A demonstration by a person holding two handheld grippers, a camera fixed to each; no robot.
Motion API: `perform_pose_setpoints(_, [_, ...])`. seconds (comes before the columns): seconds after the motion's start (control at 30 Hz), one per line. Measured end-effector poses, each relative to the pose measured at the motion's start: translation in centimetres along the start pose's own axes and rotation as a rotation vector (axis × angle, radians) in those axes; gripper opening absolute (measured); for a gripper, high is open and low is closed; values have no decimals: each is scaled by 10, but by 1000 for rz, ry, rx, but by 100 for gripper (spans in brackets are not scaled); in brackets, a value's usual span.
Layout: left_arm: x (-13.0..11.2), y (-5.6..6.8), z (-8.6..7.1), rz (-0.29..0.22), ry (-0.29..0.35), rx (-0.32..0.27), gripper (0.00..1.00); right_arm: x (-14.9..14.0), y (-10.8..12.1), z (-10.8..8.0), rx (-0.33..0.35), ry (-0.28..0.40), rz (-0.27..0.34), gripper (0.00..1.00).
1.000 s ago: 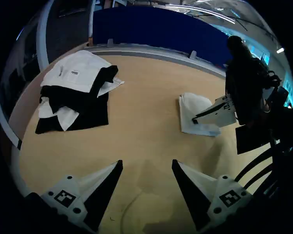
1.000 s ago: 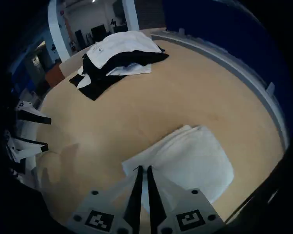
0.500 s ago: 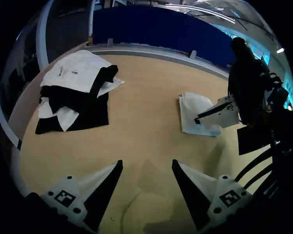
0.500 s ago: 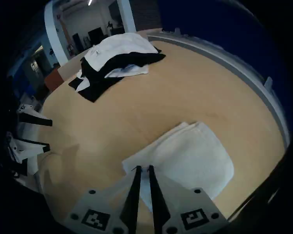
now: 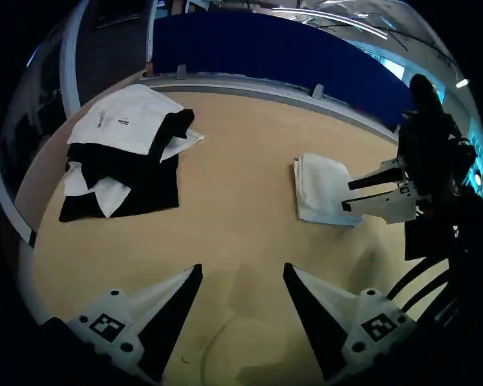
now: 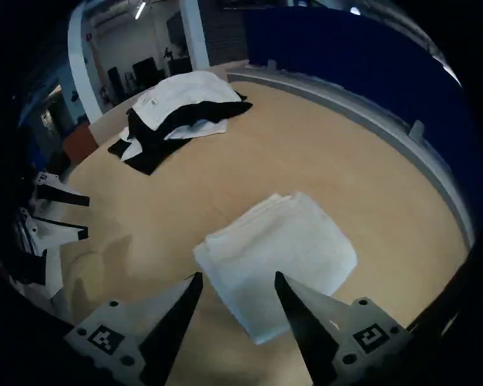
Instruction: Fold towel
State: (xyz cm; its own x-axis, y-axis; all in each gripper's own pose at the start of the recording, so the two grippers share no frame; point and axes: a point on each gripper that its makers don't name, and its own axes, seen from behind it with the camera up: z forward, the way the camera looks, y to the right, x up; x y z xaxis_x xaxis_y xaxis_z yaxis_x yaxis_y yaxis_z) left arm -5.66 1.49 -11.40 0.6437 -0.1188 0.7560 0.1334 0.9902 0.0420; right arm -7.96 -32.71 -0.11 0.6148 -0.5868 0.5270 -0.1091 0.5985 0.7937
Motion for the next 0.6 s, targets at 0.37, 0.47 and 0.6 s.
perform_pose_setpoints(0.37, [0,4,-3,5,2,-4,93,-31,22,-19,-77,-7,78,94])
perform_pose_setpoints(0.47, [0,6,-4,8,3,-4,93,-34,25,-19,-87,-9,86,94])
perform_pose_setpoints(0.6, [0,7,-5,8,3,-4,93,-42,25,-18,-94,-21,92,94])
